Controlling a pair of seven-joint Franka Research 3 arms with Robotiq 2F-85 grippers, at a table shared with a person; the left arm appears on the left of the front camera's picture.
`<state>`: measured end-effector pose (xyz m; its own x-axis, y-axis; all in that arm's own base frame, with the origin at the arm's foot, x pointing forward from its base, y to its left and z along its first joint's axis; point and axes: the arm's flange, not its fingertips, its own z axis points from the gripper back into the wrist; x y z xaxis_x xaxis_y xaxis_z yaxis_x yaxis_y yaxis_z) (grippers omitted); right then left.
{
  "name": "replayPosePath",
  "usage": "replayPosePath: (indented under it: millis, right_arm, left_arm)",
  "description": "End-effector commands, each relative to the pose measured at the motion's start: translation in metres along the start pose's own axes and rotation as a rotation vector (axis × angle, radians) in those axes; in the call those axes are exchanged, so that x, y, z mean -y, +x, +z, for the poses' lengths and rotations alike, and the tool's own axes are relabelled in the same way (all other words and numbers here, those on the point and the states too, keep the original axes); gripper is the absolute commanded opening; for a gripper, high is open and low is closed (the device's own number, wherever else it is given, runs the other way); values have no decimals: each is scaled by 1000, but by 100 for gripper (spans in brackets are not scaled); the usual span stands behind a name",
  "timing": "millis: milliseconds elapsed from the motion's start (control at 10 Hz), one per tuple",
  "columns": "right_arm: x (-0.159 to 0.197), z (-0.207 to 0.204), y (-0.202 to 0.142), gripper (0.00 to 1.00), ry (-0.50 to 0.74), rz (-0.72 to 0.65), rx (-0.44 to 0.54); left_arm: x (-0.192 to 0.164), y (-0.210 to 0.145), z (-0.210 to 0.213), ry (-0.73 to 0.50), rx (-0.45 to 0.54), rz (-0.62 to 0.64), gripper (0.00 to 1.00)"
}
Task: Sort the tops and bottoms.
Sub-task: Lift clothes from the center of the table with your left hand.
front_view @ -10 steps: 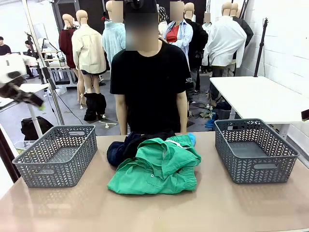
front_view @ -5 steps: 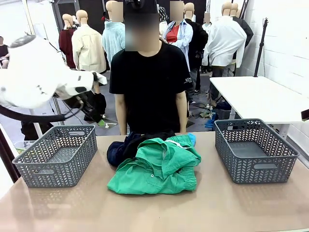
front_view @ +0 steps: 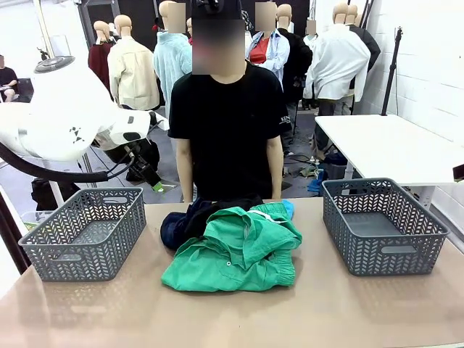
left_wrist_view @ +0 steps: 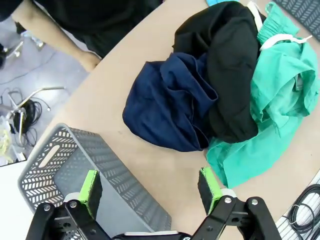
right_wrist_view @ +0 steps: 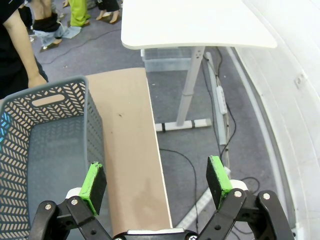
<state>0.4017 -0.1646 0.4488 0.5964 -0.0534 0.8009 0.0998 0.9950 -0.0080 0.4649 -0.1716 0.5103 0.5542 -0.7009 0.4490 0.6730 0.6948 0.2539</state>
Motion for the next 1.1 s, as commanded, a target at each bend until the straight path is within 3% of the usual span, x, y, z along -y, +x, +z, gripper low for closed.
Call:
replayPosePath:
  millis: [0, 500, 800, 1000]
  right_arm:
    - [-2, 2, 1, 100, -4, 7, -4]
    - [-2, 2, 1, 100, -4, 7, -4]
    - [-2, 2, 1, 100, -4, 7, -4]
    - [-2, 2, 1, 100, -4, 7, -4]
  left_arm:
    - [-3, -3, -28, -72, -82, -44, 100]
    - [-11, 19, -85, -424, -197, -317, 100]
    - [-3, 22, -123, -477, -245, -472, 100]
    - [0, 24, -146, -525, -236, -499, 100]
